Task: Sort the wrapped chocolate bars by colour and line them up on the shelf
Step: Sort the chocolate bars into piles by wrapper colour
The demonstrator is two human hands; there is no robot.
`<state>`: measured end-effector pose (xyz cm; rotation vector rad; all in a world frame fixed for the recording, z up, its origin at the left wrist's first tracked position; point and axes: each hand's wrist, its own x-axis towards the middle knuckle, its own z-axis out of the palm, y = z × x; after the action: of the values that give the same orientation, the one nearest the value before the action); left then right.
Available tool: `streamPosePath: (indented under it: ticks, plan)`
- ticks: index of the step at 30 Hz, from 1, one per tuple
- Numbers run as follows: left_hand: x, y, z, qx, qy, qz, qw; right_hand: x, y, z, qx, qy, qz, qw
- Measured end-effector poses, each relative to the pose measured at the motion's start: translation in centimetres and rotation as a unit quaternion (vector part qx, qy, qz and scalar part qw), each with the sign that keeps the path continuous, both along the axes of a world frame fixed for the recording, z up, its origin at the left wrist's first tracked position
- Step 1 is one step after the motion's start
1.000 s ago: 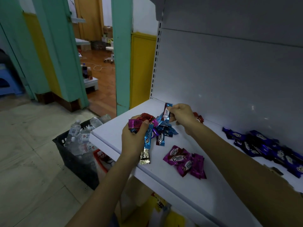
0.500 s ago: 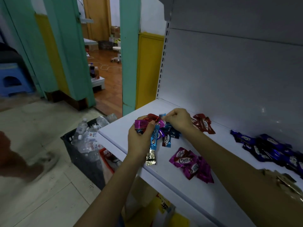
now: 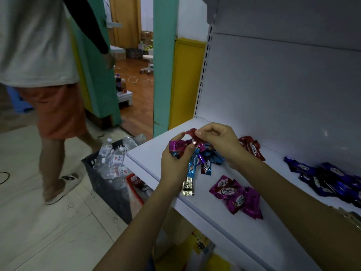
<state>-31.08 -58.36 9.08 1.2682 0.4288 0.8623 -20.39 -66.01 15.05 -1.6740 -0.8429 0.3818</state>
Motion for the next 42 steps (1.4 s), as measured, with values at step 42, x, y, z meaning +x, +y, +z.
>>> streamPosePath:
  ticks: [42]
  plan:
    - [0.1, 0.3, -0.8, 0.053, 0.032, -0.014, 0.998, -2.9, 0.8, -0.1, -0.093, -0.169, 0.077, 0.978]
